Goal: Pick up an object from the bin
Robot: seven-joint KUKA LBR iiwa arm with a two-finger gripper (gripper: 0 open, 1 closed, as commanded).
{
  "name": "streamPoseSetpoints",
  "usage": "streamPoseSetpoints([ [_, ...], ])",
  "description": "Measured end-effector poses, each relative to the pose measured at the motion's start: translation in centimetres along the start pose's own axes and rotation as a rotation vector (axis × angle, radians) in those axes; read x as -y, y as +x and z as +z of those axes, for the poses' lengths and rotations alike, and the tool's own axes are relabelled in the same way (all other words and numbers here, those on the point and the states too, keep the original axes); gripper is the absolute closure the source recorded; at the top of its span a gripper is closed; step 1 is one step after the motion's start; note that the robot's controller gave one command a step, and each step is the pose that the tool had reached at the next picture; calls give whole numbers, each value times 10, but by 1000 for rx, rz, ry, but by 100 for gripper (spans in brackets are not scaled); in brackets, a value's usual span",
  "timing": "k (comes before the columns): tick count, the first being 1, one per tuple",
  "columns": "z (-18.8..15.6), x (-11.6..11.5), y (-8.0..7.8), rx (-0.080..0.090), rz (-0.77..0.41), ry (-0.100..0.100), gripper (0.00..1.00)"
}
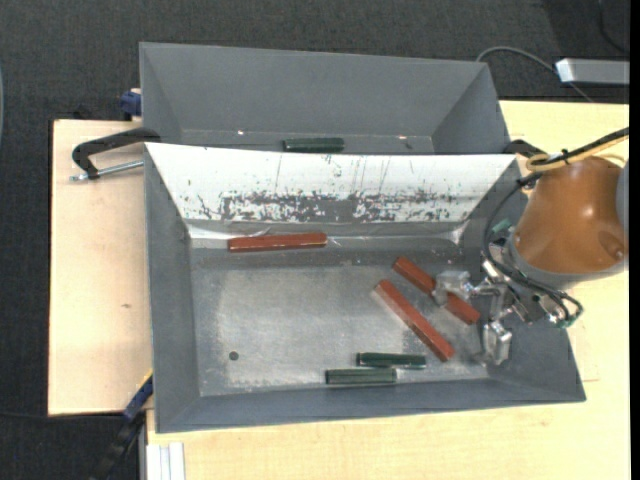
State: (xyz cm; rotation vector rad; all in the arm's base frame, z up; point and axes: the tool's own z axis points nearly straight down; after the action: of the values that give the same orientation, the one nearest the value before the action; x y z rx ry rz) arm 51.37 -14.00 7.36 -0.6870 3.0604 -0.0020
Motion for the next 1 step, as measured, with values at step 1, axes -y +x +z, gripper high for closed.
streamPoseSetpoints([
  [1,1,0,-21,1,-177,0,0],
])
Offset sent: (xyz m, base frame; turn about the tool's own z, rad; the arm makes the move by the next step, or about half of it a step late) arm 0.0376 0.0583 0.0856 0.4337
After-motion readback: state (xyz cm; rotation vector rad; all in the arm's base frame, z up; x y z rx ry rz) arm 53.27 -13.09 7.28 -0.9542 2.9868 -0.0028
